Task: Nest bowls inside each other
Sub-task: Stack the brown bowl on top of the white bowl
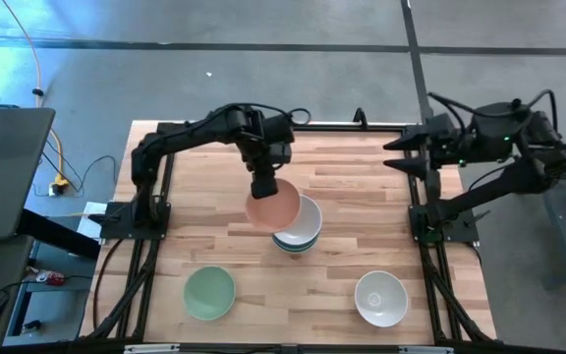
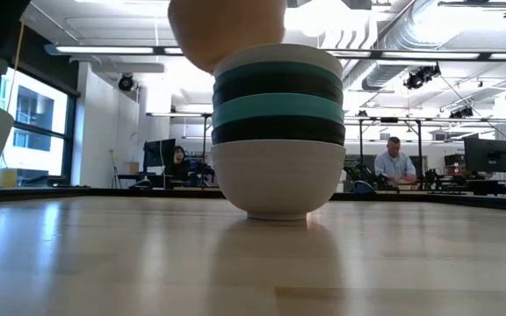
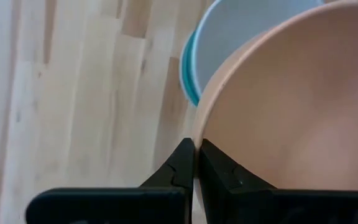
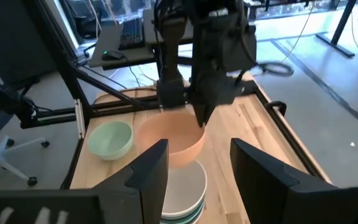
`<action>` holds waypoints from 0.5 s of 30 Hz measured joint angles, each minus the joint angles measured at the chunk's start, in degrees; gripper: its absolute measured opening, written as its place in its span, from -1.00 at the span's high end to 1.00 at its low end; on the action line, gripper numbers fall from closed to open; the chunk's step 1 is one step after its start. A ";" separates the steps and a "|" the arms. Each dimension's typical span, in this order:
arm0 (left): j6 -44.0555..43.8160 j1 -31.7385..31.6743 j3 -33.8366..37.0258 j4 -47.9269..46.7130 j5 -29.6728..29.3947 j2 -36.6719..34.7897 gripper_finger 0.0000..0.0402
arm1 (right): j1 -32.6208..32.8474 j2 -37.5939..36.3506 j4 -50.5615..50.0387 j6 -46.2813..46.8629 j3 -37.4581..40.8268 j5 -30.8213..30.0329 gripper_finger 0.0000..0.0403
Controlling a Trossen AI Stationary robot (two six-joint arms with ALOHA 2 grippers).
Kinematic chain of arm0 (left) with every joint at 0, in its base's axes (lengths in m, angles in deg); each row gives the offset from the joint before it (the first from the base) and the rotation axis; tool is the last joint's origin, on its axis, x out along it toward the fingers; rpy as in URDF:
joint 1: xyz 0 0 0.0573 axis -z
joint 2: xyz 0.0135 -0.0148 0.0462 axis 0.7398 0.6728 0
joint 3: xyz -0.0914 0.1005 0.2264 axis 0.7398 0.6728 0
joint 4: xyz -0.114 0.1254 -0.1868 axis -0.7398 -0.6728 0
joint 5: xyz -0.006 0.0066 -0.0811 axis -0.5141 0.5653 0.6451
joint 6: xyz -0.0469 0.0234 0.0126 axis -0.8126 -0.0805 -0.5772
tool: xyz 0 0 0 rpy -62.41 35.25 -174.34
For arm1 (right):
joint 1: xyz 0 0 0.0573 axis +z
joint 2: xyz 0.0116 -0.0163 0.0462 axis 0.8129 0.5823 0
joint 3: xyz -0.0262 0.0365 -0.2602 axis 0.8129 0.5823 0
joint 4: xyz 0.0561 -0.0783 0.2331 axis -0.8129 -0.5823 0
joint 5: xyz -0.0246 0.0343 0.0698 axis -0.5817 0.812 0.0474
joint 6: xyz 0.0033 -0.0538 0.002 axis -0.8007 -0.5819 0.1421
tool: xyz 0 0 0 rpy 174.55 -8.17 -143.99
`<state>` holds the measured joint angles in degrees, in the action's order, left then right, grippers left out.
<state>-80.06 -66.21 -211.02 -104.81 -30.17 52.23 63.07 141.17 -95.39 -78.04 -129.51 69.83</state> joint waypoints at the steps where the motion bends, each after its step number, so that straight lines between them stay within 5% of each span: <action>1: -0.06 0.24 -0.24 0.18 0.46 0.37 1.00 | 0.00 -0.30 0.00 -0.35 0.00 0.00 0.18; 15: -2.63 0.71 -10.95 0.55 1.77 6.71 1.00 | 0.00 -1.17 -3.07 -1.38 0.00 -1.53 0.18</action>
<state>-82.69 -65.49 -221.97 -104.26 -28.40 58.94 63.07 139.99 -98.46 -79.42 -129.51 68.30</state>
